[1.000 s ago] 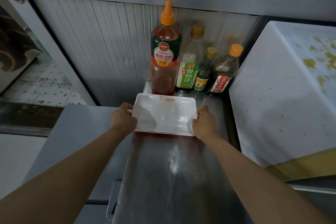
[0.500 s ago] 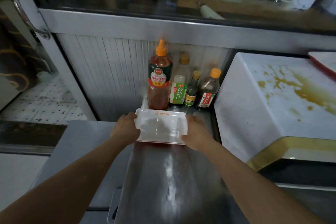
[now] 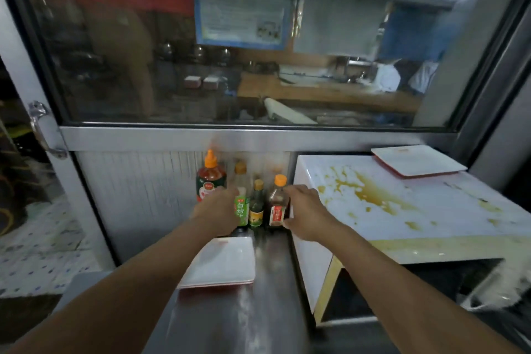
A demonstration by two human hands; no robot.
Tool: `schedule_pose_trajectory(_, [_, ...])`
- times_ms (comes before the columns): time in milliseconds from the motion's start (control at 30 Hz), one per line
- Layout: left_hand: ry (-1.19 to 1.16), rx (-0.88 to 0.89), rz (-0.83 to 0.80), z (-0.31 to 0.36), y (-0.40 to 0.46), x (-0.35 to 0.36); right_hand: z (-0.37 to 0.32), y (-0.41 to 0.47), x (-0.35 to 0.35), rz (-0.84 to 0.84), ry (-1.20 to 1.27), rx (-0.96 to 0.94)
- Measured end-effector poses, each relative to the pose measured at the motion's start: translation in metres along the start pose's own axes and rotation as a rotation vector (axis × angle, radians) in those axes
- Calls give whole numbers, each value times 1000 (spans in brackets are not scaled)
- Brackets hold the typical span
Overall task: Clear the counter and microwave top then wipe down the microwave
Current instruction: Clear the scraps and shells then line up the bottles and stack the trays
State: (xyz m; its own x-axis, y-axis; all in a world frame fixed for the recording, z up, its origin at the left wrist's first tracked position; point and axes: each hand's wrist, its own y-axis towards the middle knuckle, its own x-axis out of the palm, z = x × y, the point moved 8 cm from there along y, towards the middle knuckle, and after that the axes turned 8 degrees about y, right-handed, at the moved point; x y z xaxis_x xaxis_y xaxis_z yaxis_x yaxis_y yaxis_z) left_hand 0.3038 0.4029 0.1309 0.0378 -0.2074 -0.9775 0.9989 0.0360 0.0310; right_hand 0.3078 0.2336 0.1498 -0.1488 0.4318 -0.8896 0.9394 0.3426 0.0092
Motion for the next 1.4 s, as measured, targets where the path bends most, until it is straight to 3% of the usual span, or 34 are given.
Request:
schedule_pose_trajectory(400, [-55, 127, 61, 168, 40, -31, 128, -22, -128, 206, 34, 190])
schedule_pose_trajectory(800, [-120, 31, 25, 318, 121, 12, 318, 13, -226, 290, 25, 314])
schedule_pose_trajectory(1067, [-93, -134, 49, 348, 165, 36, 401, 51, -237, 278, 47, 366])
schedule_pose_trajectory(1400, [-49, -187, 100, 367, 183, 40, 424, 74, -241, 393, 54, 343])
